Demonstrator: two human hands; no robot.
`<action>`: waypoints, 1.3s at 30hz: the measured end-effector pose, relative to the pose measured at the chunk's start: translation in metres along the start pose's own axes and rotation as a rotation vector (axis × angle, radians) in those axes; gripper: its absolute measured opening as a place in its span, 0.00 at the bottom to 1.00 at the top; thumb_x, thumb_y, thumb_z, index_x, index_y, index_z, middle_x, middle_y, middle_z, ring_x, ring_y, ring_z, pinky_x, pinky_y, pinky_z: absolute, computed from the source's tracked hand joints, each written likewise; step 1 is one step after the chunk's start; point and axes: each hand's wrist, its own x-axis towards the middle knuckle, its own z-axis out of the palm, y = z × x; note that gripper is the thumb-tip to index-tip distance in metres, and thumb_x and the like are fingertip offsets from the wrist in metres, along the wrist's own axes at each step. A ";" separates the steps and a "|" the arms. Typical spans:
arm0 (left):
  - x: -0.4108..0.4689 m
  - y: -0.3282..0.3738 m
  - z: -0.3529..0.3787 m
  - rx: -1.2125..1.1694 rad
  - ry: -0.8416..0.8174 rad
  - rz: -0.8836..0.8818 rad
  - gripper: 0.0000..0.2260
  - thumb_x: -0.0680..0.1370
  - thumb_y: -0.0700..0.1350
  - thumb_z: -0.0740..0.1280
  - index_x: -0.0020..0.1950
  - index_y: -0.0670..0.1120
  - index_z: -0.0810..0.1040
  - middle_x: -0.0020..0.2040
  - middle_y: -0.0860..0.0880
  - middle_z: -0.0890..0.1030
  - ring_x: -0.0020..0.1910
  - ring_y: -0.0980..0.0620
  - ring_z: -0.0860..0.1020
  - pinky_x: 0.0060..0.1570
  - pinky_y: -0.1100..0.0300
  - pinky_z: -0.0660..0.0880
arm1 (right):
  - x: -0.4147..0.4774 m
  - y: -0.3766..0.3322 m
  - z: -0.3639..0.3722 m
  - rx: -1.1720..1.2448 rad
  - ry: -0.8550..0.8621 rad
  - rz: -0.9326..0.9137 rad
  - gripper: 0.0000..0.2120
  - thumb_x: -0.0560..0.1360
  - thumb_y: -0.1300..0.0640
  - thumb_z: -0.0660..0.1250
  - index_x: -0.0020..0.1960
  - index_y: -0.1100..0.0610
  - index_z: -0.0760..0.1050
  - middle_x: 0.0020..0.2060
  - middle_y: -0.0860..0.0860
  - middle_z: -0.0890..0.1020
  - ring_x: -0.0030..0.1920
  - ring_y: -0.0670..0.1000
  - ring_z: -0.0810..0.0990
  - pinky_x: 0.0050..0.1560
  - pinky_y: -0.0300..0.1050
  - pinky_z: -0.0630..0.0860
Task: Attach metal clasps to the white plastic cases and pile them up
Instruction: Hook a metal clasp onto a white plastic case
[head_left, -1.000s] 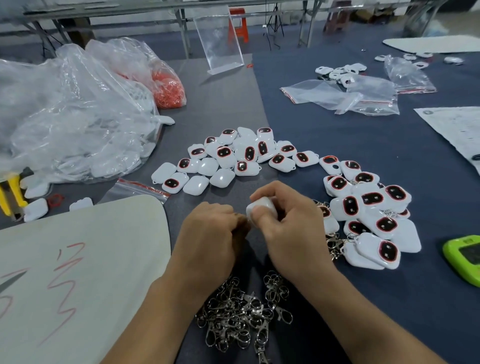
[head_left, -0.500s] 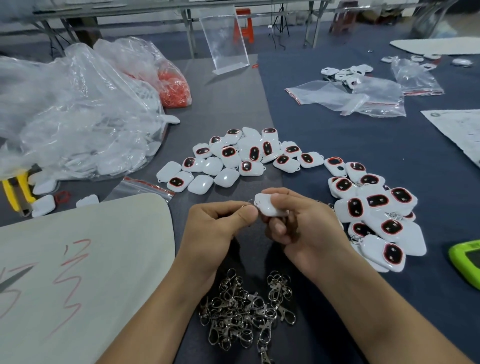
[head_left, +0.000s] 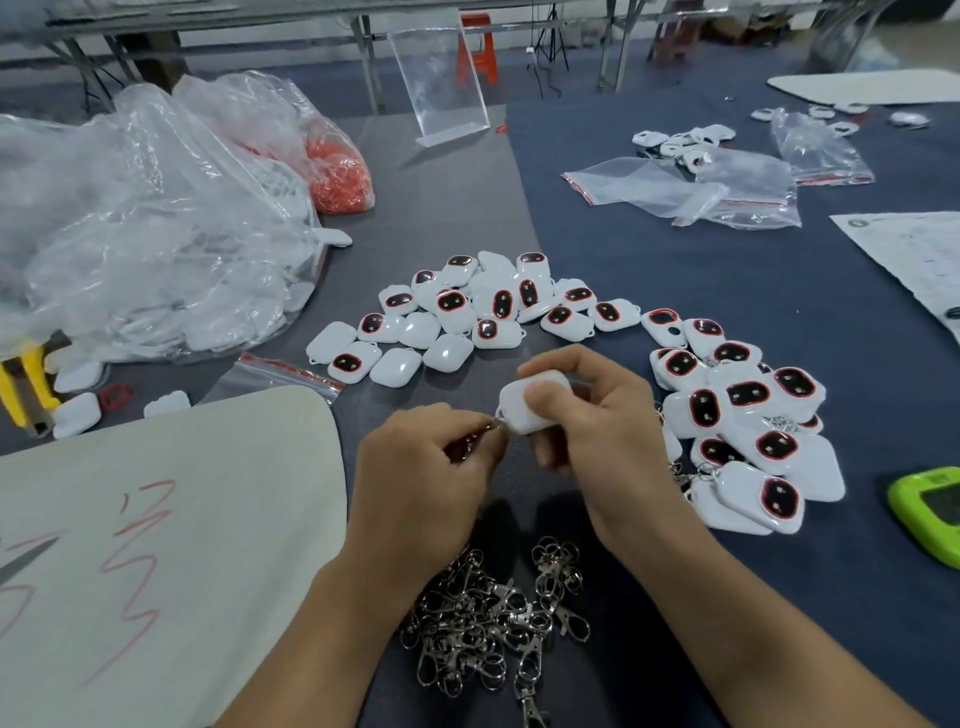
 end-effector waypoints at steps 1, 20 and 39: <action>0.000 0.001 0.002 -0.153 -0.019 -0.116 0.04 0.74 0.48 0.75 0.43 0.58 0.86 0.33 0.57 0.82 0.34 0.58 0.77 0.35 0.66 0.69 | 0.003 -0.002 -0.001 0.124 -0.004 0.128 0.08 0.77 0.68 0.65 0.45 0.58 0.81 0.28 0.54 0.79 0.22 0.48 0.70 0.22 0.37 0.64; 0.004 -0.003 0.003 -0.009 0.069 -0.037 0.04 0.70 0.50 0.76 0.44 0.57 0.86 0.31 0.57 0.76 0.38 0.58 0.74 0.43 0.71 0.65 | 0.010 -0.003 -0.015 -0.119 0.071 0.042 0.07 0.69 0.60 0.70 0.44 0.50 0.76 0.28 0.53 0.81 0.23 0.48 0.71 0.24 0.42 0.69; 0.010 -0.018 -0.006 0.128 -0.138 -0.221 0.09 0.74 0.48 0.73 0.52 0.57 0.86 0.55 0.61 0.82 0.56 0.55 0.77 0.59 0.55 0.74 | -0.009 0.003 -0.004 -1.105 -0.230 -0.298 0.26 0.76 0.58 0.68 0.72 0.40 0.74 0.64 0.49 0.75 0.64 0.52 0.74 0.66 0.39 0.65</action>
